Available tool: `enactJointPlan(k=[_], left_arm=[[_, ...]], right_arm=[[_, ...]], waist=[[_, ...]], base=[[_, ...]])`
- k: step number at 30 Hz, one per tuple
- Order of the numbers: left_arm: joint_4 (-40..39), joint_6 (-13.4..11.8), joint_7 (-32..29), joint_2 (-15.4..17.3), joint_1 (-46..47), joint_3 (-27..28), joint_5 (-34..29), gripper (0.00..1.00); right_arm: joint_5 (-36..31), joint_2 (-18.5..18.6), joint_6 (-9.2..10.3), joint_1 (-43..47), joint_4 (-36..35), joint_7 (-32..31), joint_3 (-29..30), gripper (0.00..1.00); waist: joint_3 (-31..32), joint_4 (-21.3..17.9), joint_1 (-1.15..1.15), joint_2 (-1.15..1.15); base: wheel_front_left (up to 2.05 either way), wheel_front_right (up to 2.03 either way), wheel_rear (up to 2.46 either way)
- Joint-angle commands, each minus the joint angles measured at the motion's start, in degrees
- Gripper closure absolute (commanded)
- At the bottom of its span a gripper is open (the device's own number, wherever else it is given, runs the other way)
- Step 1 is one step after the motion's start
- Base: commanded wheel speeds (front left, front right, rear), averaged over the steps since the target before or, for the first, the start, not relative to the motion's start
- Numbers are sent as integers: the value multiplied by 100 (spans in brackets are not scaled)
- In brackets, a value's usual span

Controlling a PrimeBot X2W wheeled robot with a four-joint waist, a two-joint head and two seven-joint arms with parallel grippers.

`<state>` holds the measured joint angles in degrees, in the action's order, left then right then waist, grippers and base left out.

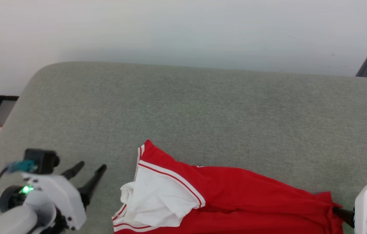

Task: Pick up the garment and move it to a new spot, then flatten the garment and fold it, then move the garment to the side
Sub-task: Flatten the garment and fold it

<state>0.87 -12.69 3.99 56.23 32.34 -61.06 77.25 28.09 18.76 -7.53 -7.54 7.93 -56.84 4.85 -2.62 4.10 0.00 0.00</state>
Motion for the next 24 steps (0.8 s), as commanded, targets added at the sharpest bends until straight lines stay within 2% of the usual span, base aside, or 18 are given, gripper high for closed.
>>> enactJointPlan(k=[1, 4, 8, 15, 16, 17, 18, 24], left_arm=[[30, -60, 347, 25, -166, 95, -80, 0], [138, -106, 920, -6, -465, 269, -150, 0], [342, -153, 1116, -159, -814, 774, -345, 0], [574, 13, 1110, -957, -1768, 2738, -1549, 0], [574, 13, 1110, -957, -1768, 2738, -1549, 0], [579, 66, 1111, -1093, -1937, 2999, -1689, 0], [575, 124, 1111, -1217, -2098, 3243, -1841, 0], [567, 564, 1111, -1849, -2778, 4336, -2540, 0]], right_arm=[[-39, -91, 10, 51, 83, -15, 81, 0], [-103, -171, 10, 56, 320, -34, 166, 0], [-162, -242, 10, -43, 678, 82, 230, 0], [-133, -354, 9, -210, 1400, 299, -15, 0], [-133, -354, 9, -210, 1400, 299, -15, 0], [-97, -366, 8, -239, 1468, 339, -106, 64], [-51, -378, 4, -277, 1532, 382, -139, 100], [167, -232, 7, -455, 1689, 490, -257, 100]], waist=[[-4, 86, 0, 0], [-15, 193, 0, 0], [-43, 354, 0, 0], [-80, 540, 0, 0], [-80, 540, 0, 0], [-83, 550, 0, 0], [-86, 561, 0, 0], [-112, 567, 0, 0]], base=[[0, 0, 0], [0, 0, 0], [0, 0, 0], [0, 0, 0], [0, 0, 0], [0, 0, 0], [0, 0, 0], [0, 0, 0]])
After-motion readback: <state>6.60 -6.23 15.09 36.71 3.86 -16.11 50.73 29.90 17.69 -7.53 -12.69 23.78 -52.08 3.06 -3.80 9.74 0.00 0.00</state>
